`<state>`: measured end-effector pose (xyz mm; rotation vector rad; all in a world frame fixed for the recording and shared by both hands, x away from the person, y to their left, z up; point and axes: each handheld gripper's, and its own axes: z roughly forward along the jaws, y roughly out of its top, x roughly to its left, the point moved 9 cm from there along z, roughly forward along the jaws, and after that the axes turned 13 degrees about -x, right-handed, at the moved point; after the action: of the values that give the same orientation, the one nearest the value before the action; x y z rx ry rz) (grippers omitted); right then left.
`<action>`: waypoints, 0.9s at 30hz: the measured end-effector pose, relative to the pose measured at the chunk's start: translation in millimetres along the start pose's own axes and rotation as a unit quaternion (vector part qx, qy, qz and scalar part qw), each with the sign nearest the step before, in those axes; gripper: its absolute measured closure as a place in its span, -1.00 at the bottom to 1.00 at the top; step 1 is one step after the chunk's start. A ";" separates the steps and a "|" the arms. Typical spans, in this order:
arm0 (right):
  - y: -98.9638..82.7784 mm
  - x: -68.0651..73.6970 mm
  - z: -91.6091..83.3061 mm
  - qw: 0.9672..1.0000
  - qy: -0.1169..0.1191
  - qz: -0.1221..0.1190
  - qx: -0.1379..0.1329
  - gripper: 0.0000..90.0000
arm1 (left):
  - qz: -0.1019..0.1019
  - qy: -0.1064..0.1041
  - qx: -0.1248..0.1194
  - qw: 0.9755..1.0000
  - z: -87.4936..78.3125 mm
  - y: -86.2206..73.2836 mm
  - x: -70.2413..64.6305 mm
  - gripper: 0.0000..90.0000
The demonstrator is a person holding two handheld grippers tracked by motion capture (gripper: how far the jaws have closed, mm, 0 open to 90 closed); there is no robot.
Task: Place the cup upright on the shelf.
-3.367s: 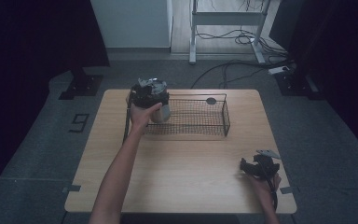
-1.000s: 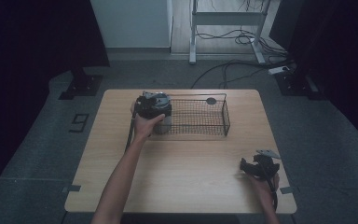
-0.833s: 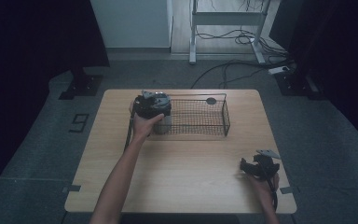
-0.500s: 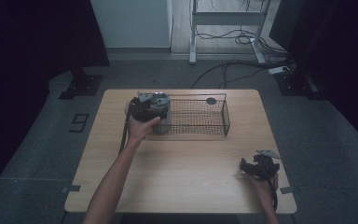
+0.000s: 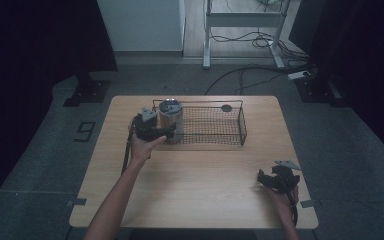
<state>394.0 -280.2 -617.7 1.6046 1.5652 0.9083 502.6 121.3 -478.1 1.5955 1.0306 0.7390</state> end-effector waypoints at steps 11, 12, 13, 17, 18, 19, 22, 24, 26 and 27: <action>0.0 0.1 -0.1 1.000 0.000 0.001 0.001 -0.85 | -0.004 -0.020 0.000 1.000 -22.7 -24.5 -12.4 -0.94; 0.0 0.1 -0.1 1.000 0.000 0.000 0.001 -0.85 | -0.006 -0.022 -0.001 1.000 -26.1 -26.2 -12.7 -0.94; 0.0 0.1 -0.1 1.000 0.000 0.001 0.001 -0.85 | -0.007 -0.023 -0.002 1.000 -29.6 -28.2 -13.1 -0.93; 0.0 0.1 -0.1 1.000 0.000 0.000 0.001 -0.85 | -0.006 -0.026 -0.002 1.000 -44.0 -38.8 -15.1 -0.92; 0.0 0.1 -0.1 1.000 0.000 0.000 0.001 -0.85 | -0.007 -0.027 -0.002 1.000 -46.6 -40.6 -15.5 -0.92; 0.0 0.1 -0.1 1.000 0.000 0.001 0.001 -0.85 | -0.007 -0.027 -0.003 1.000 -50.9 -43.2 -15.8 -0.92; 0.0 0.1 -0.1 1.000 0.000 0.001 0.001 -0.85 | -0.002 -0.026 -0.001 1.000 -58.1 -48.6 -15.4 -0.92; 0.0 0.1 -0.1 1.000 0.000 0.001 0.001 -0.85 | 0.000 -0.026 0.000 1.000 -63.8 -52.2 -15.3 -0.92; 0.0 0.1 -0.1 1.000 0.000 0.000 0.001 -0.85 | -0.004 -0.029 -0.001 1.000 -71.2 -56.8 -16.1 -0.92; 0.0 0.1 -0.1 1.000 0.000 0.000 0.001 -0.85 | -0.005 -0.030 0.001 1.000 -75.2 -60.8 -16.9 -0.91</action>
<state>393.9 -280.1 -617.6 1.6067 1.5653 0.9071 415.0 143.5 -516.6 1.6044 0.9960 0.6798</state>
